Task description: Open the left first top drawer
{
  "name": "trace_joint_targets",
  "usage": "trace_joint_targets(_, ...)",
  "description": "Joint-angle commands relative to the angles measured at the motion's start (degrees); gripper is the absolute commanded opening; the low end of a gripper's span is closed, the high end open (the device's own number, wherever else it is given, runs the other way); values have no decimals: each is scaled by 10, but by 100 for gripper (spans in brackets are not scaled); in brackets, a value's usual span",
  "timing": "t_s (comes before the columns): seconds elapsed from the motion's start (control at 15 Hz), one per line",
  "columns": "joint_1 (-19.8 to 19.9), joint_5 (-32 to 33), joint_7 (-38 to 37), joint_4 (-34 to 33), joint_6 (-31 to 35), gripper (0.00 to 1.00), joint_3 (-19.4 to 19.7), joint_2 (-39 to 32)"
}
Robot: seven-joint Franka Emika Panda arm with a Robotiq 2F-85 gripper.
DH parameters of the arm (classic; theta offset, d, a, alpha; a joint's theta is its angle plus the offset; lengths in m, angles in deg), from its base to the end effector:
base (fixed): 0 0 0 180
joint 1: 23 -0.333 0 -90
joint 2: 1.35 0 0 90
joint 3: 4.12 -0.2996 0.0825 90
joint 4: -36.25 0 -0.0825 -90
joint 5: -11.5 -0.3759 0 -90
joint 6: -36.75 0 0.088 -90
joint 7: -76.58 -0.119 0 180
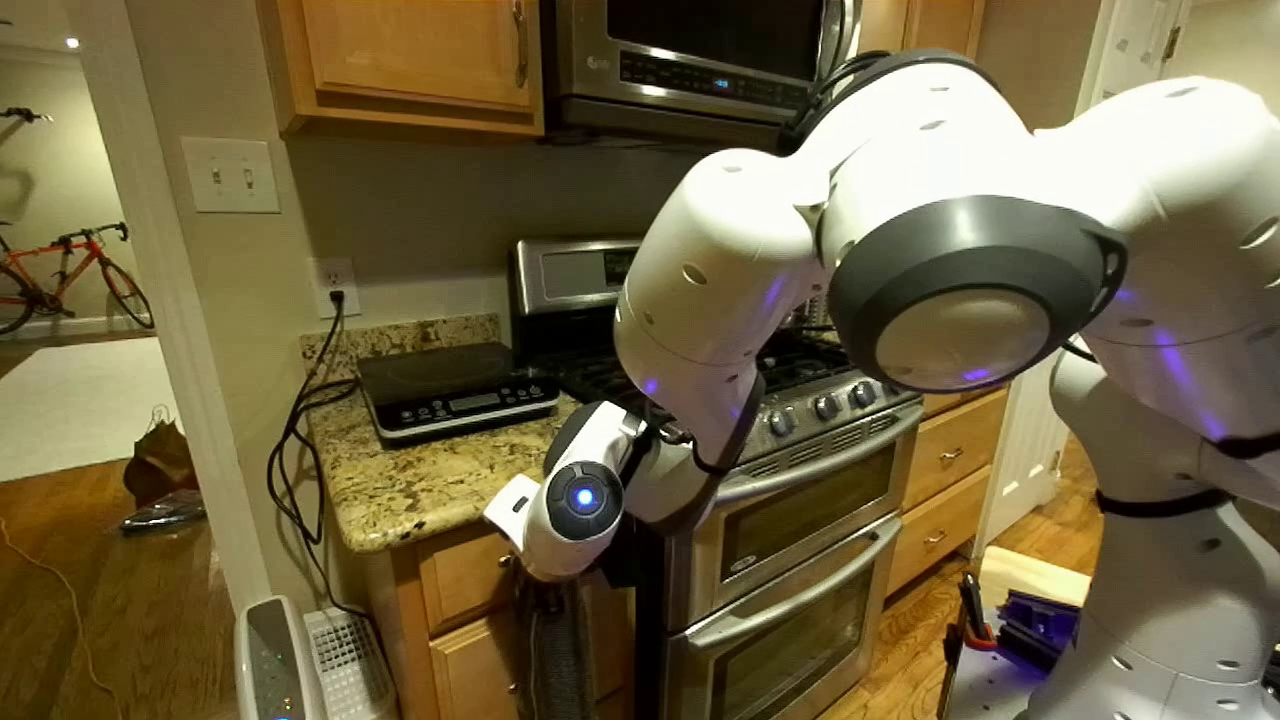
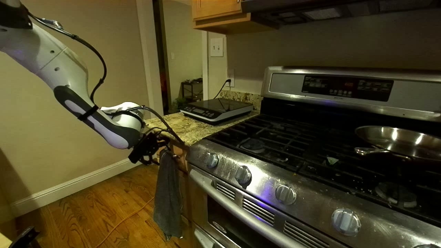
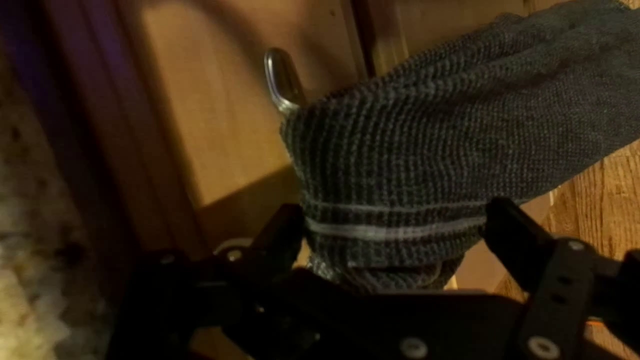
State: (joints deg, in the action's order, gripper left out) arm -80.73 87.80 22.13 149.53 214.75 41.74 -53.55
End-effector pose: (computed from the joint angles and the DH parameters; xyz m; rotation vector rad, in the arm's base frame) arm 0.5386 0.1791 0.0881 2.1951 1.1326 0.5623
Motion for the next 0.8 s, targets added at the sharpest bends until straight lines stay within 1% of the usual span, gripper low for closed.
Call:
trace_joint_targets(0.0,0,20,-27,-18,29,68,23,-18)
trace_joint_targets(0.07,-2,21,-29,-18,31,60,26,-19)
trace_joint_targets(0.2,-5,21,-31,-18,36,47,31,-21)
trace_joint_targets(0.6,-21,24,-44,-10,43,13,44,-22)
trace_joint_targets(0.73,-22,27,-48,-10,42,14,44,-24)
